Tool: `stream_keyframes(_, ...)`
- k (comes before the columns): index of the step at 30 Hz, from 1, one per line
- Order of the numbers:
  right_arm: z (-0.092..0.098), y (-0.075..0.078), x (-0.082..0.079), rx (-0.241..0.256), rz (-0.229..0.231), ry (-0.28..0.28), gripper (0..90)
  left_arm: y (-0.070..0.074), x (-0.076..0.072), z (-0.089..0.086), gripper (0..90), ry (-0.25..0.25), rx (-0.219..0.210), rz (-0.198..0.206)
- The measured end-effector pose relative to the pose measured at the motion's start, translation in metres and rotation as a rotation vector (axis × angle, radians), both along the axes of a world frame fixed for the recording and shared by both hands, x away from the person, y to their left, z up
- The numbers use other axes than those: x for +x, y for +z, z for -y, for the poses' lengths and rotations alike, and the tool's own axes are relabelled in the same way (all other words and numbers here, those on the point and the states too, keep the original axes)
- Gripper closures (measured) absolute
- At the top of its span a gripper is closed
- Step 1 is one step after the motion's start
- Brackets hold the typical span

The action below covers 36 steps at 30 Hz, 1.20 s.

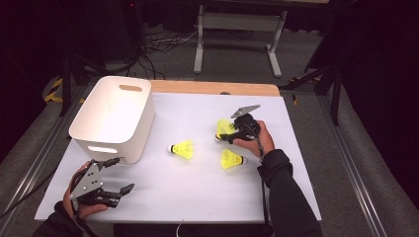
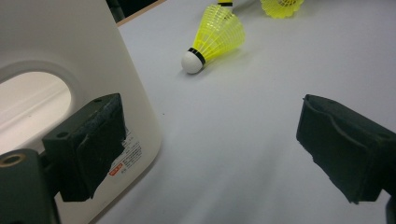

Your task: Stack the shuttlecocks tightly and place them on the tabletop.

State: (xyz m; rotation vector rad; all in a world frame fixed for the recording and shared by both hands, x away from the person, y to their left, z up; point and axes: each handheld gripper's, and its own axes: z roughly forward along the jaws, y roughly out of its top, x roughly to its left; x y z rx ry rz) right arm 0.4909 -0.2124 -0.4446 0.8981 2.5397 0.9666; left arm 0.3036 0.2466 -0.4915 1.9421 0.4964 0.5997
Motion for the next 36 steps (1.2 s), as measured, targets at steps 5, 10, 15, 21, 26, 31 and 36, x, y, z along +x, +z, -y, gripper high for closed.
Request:
stream_keyframes(5, 0.010, -0.003, -0.003, -0.037, -0.004, -0.009, 35.5, 0.000, 0.001, -0.001, 8.8, -0.007, 0.000, -0.003)
stream_keyframes(10, 0.019, -0.003, -0.007, -0.020, -0.001, -0.027, 32.0, -0.002, 0.001, 0.000, 8.8, -0.010, 0.002, -0.010)
stream_keyframes(15, 0.024, -0.002, -0.009, -0.013, 0.012, -0.031, 31.3, -0.002, 0.002, 0.001, 8.9, -0.014, 0.003, -0.016)
stream_keyframes(21, 0.027, 0.002, -0.016, -0.013, 0.015, -0.028, 33.7, -0.002, 0.002, 0.001, 8.9, -0.014, 0.005, -0.016)
stream_keyframes(26, 0.032, 0.003, -0.017, -0.030, 0.024, -0.049, 30.2, -0.002, 0.002, 0.001, 8.9, -0.015, 0.006, -0.016)
stream_keyframes(31, 0.036, -0.001, -0.014, -0.043, -0.003, -0.066, 29.7, -0.002, 0.002, 0.001, 8.9, -0.016, 0.005, -0.020)
stream_keyframes(36, 0.038, -0.001, -0.017, -0.029, -0.005, -0.080, 30.6, -0.002, 0.002, 0.000, 8.9, -0.016, 0.004, -0.020)
